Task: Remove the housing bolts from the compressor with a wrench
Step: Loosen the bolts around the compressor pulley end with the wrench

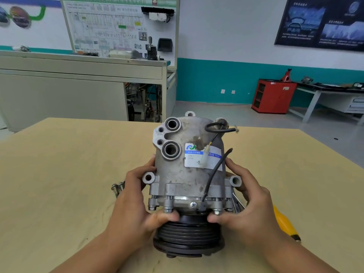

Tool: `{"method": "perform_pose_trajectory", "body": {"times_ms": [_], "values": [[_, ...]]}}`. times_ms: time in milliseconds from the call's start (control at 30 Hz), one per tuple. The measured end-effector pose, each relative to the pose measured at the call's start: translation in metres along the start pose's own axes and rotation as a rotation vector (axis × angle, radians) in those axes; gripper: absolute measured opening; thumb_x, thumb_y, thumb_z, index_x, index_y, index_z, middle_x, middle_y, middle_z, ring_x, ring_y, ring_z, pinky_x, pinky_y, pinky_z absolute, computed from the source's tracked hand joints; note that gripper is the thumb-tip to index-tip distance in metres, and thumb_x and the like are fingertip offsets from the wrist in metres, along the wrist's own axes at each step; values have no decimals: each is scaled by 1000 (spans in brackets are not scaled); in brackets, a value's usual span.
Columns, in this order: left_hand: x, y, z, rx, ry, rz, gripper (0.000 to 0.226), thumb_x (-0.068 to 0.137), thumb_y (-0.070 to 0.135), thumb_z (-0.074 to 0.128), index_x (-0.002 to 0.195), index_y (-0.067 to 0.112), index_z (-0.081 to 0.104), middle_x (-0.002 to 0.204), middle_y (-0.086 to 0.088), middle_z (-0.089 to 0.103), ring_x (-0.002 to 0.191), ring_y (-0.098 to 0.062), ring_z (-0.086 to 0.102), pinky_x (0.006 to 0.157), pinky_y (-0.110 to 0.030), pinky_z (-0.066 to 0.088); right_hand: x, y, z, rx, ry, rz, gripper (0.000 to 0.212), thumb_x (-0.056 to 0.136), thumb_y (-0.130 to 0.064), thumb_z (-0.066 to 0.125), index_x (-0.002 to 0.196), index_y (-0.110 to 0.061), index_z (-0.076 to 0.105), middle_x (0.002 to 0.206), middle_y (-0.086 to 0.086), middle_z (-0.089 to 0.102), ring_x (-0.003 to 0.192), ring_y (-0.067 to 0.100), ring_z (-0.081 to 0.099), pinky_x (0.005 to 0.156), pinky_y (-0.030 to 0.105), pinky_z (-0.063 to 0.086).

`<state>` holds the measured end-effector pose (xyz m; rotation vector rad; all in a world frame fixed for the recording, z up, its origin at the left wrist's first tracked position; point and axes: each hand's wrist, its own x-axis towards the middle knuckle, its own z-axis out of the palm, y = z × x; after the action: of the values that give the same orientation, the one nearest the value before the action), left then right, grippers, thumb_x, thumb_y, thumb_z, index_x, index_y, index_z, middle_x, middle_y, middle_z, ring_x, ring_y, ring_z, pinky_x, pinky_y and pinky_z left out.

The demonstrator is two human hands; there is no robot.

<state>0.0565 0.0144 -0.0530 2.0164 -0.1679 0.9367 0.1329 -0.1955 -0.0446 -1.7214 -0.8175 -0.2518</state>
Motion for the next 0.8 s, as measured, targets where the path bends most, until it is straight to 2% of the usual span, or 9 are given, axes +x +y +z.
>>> {"method": "perform_pose_trajectory", "body": {"times_ms": [100,200,267,400,533,700,800], "values": [[2,3,2,-61,2,-31,73,51,92,54,113,57,37,124,26,56,105,16,54,80,-2,41,-2,0,0,23,10,18,92,37,-72,81,121,-59,47,112,-23,66,108,-2,61,87,9,43],[0,6,1,-131,9,-62,66,47,89,62,105,64,41,129,31,52,102,10,59,80,-6,44,-4,-2,2,39,7,36,92,38,-72,81,122,-50,50,111,-24,67,107,-3,61,86,8,44],[-1,8,1,-152,12,-64,65,47,87,65,103,63,43,126,33,54,102,8,61,81,-7,46,-6,-4,2,43,5,50,95,38,-71,81,123,-44,50,109,-23,68,106,-2,62,84,8,45],[-2,10,0,-164,7,-93,66,44,86,67,101,60,46,125,33,55,103,6,61,82,-9,46,-6,-6,1,45,5,86,98,33,-74,80,121,-44,50,108,-23,68,104,-3,62,84,7,44],[-1,14,0,-175,11,-122,63,46,83,69,99,56,48,112,31,63,94,6,64,79,-7,46,-6,-6,3,58,13,96,94,33,-74,80,118,-44,53,103,-23,69,98,-3,65,79,5,45],[-1,8,4,-190,48,-219,57,43,57,76,92,38,54,87,13,72,76,-1,67,66,-9,46,-4,-1,6,110,17,164,68,35,-52,81,100,-45,61,90,-21,72,83,-1,68,68,8,48],[-2,5,6,-241,58,-276,58,43,55,76,91,31,55,82,7,73,71,-5,68,62,-13,47,-4,1,8,148,13,180,58,39,-50,80,95,-47,65,88,-14,74,81,3,70,66,10,49]]}}
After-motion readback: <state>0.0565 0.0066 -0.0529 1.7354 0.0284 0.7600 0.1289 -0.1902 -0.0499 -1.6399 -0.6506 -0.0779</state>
